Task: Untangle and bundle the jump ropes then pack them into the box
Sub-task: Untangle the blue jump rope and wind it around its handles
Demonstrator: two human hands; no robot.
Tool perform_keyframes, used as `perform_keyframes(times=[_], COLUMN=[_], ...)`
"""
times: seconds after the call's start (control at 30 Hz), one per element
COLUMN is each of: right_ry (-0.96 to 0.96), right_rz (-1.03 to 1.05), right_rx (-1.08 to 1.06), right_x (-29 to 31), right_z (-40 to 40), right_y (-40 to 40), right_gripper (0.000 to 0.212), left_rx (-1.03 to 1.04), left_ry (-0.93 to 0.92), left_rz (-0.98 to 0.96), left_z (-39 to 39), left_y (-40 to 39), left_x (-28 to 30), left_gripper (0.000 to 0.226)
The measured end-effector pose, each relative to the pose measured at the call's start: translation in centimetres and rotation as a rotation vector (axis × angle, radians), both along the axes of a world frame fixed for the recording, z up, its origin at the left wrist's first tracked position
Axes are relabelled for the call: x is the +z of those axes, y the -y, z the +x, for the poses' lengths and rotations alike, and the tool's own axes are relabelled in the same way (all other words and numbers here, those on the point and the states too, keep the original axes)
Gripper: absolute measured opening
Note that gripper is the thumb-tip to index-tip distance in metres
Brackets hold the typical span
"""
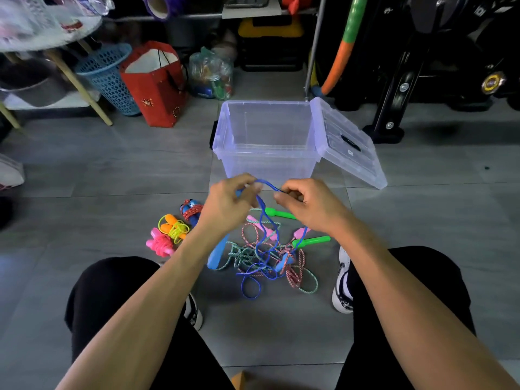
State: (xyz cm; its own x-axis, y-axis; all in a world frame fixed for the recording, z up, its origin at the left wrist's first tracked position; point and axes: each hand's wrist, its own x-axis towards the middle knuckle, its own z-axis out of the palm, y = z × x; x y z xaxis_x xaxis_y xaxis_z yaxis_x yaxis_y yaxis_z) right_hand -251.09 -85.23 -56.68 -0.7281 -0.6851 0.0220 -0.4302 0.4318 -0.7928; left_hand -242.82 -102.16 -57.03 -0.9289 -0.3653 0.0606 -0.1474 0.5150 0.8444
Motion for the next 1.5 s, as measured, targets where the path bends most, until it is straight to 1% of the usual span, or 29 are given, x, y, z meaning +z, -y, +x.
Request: perform_keyframes(times=[0.07,0.13,0.17,0.23,0.27,0.3,0.33,0.37,0.4,0.43,0.47,0.53,0.57,0.63,0.7,0.77,0.8,0.9,0.97,1.03,1.07,1.13,1.17,1.23,1.3,1.33,1.37,1.43,1.5], right_ry=[0.002,-0.032,-0.049,-0.053,-0.049,-0.046,-0.043,-0.038,-0.034,-0.032,-0.032,-0.026,-0.016,-0.005,-0.015,-0.018,-0.004,0.089,0.091,0.082,0.084,0.105,0.116,0.124,0.11,0.112,0.116,0.11,0.092], right_rz=[0.028,0.044,0.038,0.011,0.007,0.013,0.017,0.016,0.008,0.0,-0.006,-0.013,-0.002,0.1,0.283,0.414,0.442,0.433,0.418,0.405,0.396,0.374,0.364,0.37,0.383,0.381,0.368,0.339,0.328], right_rx=[-0.039,-0.076,-0.088,-0.083,-0.071,-0.056,-0.042,-0.03,-0.02,-0.013,-0.013,-0.038,-0.055,-0.063,-0.041,-0.023,-0.025,-0.06,-0.06,-0.044,-0.04,-0.033,-0.031,-0.019,0.001,0.005,0.007,0.017,0.033], right_x=[-0.2,-0.2,-0.2,0.1,0.2,0.3,0.4,0.4,0.4,0.4,0.4,0.1,-0.1,-0.6,-1.2,-1.9,-2.2,-2.6,-2.8,-2.9,-2.8,-2.7,-2.7,-2.6,-2.4,-2.3,-2.2,-1.9,-1.6], right_z=[-0.4,-0.7,-0.8,-0.8,-0.7,-0.6,-0.5,-0.4,-0.3,-0.2,-0.1,-0.3,-0.4,-0.7,-0.9,-1.1,-1.2,-1.1,-0.8,-0.4,-0.3,-0.1,0.0,0.2,0.3,0.4,0.5,0.7,0.9], right_y=[-0.4,-0.7,-0.9,-1.0,-1.0,-1.0,-0.9,-0.8,-0.6,-0.5,-0.4,-0.4,-0.6,-0.9,-1.4,-2.1,-2.5,-3.0,-2.9,-2.4,-2.2,-1.8,-1.6,-1.4,-1.1,-1.0,-0.8,-0.5,-0.2], right_gripper=[0.028,0.027,0.027,0.027,0.026,0.025,0.025,0.024,0.024,0.024,0.024,0.024,0.025,0.028,0.03,0.029,0.027,0.03,0.034,0.037,0.037,0.036,0.036,0.036,0.036,0.036,0.035,0.033,0.03], left_rx=[0.247,0.386,0.369,0.213,0.119,0.025,-0.065,-0.151,-0.213,-0.239,-0.233,-0.106,0.009,0.266,0.48,0.604,0.629,0.545,0.394,0.239,0.166,-0.011,-0.103,-0.194,-0.254,-0.267,-0.269,-0.255,-0.255], left_ry=[-0.007,0.076,0.176,0.38,0.421,0.408,0.367,0.311,0.26,0.242,0.235,0.23,0.215,0.16,0.108,0.117,0.157,0.329,0.442,0.528,0.594,0.79,0.867,0.909,0.776,0.674,0.587,0.47,0.398], left_rz=[0.172,0.215,0.167,-0.013,-0.089,-0.135,-0.159,-0.159,-0.139,-0.091,-0.021,0.161,0.276,0.463,0.664,0.816,0.831,0.711,0.589,0.472,0.373,0.05,-0.113,-0.286,-0.312,-0.252,-0.14,0.051,0.067], left_z=[-0.5,-0.7,-0.6,-0.2,0.0,0.2,0.4,0.4,0.5,0.6,0.6,0.4,0.3,-0.1,-0.3,-0.2,-0.1,0.2,0.4,0.5,0.6,1.0,1.2,1.7,1.6,1.5,1.3,1.1,0.9], left_y=[1.7,3.6,4.2,4.1,3.6,2.9,2.0,1.0,0.2,-0.4,-0.7,-0.5,0.0,1.3,2.8,4.1,4.5,4.2,3.1,2.4,2.3,2.4,2.3,2.1,1.9,1.9,1.7,0.8,-0.3], left_x=[0.3,0.0,-0.4,-1.2,-1.5,-1.6,-1.4,-1.2,-0.9,-0.4,0.1,0.4,0.4,0.5,0.7,0.6,0.6,0.4,0.0,-0.7,-0.8,-1.0,-0.7,0.2,0.4,0.4,0.3,-0.1,-0.6], left_gripper=[0.014,0.015,0.014,0.016,0.03,0.046,0.055,0.053,0.041,0.021,0.013,0.035,0.039,0.039,0.03,0.026,0.026,0.024,0.023,0.01,0.017,0.057,0.068,0.068,0.058,0.053,0.049,0.039,0.02])
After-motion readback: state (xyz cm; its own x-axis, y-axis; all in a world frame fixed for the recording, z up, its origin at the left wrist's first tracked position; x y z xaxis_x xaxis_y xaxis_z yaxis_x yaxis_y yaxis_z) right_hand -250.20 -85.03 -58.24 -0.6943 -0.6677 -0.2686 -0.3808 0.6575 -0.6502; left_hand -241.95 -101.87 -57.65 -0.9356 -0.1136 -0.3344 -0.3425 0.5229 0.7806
